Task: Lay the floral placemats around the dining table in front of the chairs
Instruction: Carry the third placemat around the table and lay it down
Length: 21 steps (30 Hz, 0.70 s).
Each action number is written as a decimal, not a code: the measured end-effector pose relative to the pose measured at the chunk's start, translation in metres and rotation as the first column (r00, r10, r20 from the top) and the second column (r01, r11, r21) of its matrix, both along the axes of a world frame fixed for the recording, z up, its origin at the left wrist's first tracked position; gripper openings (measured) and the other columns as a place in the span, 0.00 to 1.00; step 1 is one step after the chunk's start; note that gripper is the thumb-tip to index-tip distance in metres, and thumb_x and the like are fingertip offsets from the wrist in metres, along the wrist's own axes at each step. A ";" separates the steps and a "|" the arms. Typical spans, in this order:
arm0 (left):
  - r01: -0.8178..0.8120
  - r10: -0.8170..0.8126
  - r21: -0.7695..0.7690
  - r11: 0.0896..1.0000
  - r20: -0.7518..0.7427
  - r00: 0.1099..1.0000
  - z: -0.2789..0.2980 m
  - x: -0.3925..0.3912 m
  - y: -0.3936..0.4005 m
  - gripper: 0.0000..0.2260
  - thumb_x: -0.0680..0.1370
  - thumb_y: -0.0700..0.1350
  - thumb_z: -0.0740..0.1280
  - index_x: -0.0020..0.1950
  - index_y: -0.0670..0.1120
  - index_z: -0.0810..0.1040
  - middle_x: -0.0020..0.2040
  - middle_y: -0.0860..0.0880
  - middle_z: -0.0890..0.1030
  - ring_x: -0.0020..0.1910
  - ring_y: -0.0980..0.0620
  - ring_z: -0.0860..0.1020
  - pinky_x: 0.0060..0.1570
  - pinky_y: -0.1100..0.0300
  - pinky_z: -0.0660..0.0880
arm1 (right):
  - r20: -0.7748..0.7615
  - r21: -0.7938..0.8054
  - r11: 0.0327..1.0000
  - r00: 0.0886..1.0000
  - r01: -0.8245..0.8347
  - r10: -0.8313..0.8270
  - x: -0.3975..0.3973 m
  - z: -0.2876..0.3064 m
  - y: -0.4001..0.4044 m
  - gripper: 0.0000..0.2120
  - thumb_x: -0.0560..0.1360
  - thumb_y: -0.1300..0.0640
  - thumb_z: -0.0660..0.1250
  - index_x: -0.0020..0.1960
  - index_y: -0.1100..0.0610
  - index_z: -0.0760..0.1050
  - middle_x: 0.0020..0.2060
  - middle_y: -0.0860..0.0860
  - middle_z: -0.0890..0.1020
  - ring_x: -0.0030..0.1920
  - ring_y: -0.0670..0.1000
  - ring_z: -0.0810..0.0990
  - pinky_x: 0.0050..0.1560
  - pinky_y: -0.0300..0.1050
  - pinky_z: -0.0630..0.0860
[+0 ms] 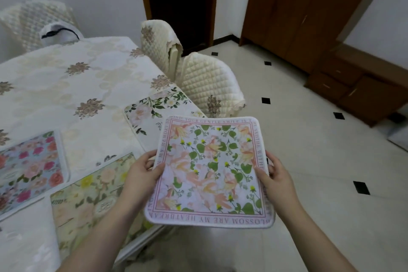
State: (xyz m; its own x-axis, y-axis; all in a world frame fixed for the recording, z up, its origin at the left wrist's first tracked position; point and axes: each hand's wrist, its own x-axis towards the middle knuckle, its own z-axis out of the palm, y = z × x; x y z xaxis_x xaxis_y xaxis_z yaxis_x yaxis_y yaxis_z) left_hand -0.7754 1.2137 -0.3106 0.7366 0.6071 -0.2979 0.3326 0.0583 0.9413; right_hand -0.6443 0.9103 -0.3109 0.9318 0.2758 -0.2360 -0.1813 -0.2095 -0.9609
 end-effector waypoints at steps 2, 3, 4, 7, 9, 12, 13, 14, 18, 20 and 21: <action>0.024 -0.024 0.004 1.000 0.006 1.000 0.003 0.022 -0.026 0.13 0.79 0.40 0.68 0.57 0.58 0.77 0.45 0.57 0.86 0.39 0.50 0.86 0.33 0.53 0.82 | -0.007 0.007 1.000 1.000 0.027 -0.026 0.015 0.000 -0.028 0.24 0.78 0.55 0.69 0.71 0.43 0.68 0.49 0.48 0.87 0.46 0.53 0.87 0.42 0.55 0.84; 0.037 -0.037 0.005 0.999 0.007 0.999 0.004 0.033 -0.037 0.14 0.79 0.40 0.68 0.58 0.58 0.77 0.44 0.57 0.86 0.40 0.49 0.86 0.34 0.53 0.83 | -0.005 0.010 0.999 0.999 0.042 -0.042 0.021 -0.001 -0.041 0.24 0.77 0.56 0.69 0.71 0.43 0.68 0.49 0.48 0.87 0.46 0.53 0.87 0.42 0.54 0.84; 0.048 -0.048 0.011 0.999 0.010 0.999 0.005 0.043 -0.048 0.14 0.79 0.40 0.68 0.59 0.57 0.76 0.44 0.57 0.86 0.40 0.50 0.86 0.34 0.53 0.83 | 0.001 0.012 0.998 0.998 0.058 -0.058 0.028 -0.001 -0.054 0.24 0.77 0.56 0.69 0.71 0.43 0.68 0.50 0.49 0.87 0.46 0.53 0.87 0.42 0.55 0.84; 0.071 -0.071 0.024 0.997 0.020 0.997 0.008 0.070 -0.075 0.13 0.78 0.39 0.69 0.60 0.54 0.77 0.43 0.54 0.87 0.40 0.50 0.86 0.37 0.53 0.82 | 0.001 0.019 0.995 0.995 0.101 -0.101 0.044 -0.002 -0.087 0.25 0.77 0.56 0.70 0.71 0.43 0.68 0.50 0.50 0.87 0.47 0.53 0.87 0.47 0.57 0.83; 0.093 -0.094 0.022 0.995 0.034 0.995 0.009 0.083 -0.091 0.13 0.78 0.40 0.69 0.59 0.55 0.77 0.45 0.53 0.87 0.41 0.49 0.86 0.36 0.53 0.82 | -0.020 0.034 0.991 0.992 0.128 -0.127 0.053 -0.003 -0.106 0.25 0.77 0.57 0.69 0.70 0.43 0.68 0.49 0.50 0.87 0.46 0.54 0.87 0.48 0.57 0.83; 0.119 -0.119 0.008 0.993 0.061 0.991 0.013 0.102 -0.108 0.13 0.78 0.40 0.69 0.57 0.57 0.78 0.46 0.52 0.87 0.40 0.48 0.86 0.32 0.56 0.82 | -0.036 0.049 0.986 0.987 0.159 -0.157 0.066 -0.002 -0.127 0.25 0.78 0.59 0.68 0.70 0.43 0.68 0.47 0.49 0.87 0.45 0.54 0.87 0.46 0.56 0.83; 0.125 -0.125 0.003 0.992 0.070 0.990 0.013 0.108 -0.112 0.13 0.78 0.39 0.69 0.57 0.56 0.79 0.45 0.51 0.87 0.40 0.47 0.86 0.32 0.56 0.82 | -0.036 0.048 0.986 0.987 0.161 -0.159 0.070 0.000 -0.132 0.25 0.78 0.59 0.68 0.71 0.44 0.67 0.47 0.49 0.87 0.45 0.53 0.87 0.45 0.56 0.84; 0.130 -0.130 -0.001 0.992 0.075 0.989 0.013 0.115 -0.115 0.13 0.78 0.39 0.69 0.57 0.56 0.79 0.46 0.50 0.87 0.40 0.46 0.86 0.32 0.55 0.82 | -0.035 0.050 0.985 0.986 0.163 -0.162 0.074 0.000 -0.136 0.25 0.78 0.59 0.68 0.70 0.44 0.67 0.47 0.48 0.87 0.45 0.53 0.87 0.44 0.55 0.84; 0.152 -0.152 0.012 0.988 0.087 0.984 0.014 0.144 -0.121 0.14 0.78 0.39 0.69 0.59 0.55 0.79 0.47 0.52 0.87 0.41 0.46 0.86 0.35 0.52 0.83 | -0.037 0.037 0.981 0.981 0.192 -0.191 0.096 0.002 -0.143 0.25 0.78 0.59 0.68 0.71 0.44 0.66 0.47 0.48 0.87 0.44 0.53 0.87 0.45 0.55 0.84; 0.151 -0.153 0.022 0.988 0.094 0.984 0.014 0.161 -0.119 0.15 0.78 0.39 0.70 0.62 0.52 0.79 0.48 0.52 0.87 0.42 0.46 0.86 0.39 0.50 0.83 | -0.035 0.012 0.978 0.978 0.207 -0.207 0.110 0.003 -0.143 0.27 0.78 0.59 0.68 0.73 0.45 0.64 0.46 0.46 0.87 0.44 0.52 0.87 0.48 0.57 0.83; 0.156 -0.157 0.016 0.988 0.100 0.982 0.013 0.170 -0.118 0.15 0.78 0.39 0.70 0.63 0.52 0.78 0.48 0.52 0.87 0.43 0.46 0.86 0.39 0.49 0.83 | -0.034 0.003 0.977 0.977 0.212 -0.212 0.118 0.003 -0.142 0.28 0.78 0.59 0.68 0.73 0.45 0.63 0.46 0.46 0.87 0.44 0.51 0.87 0.48 0.57 0.83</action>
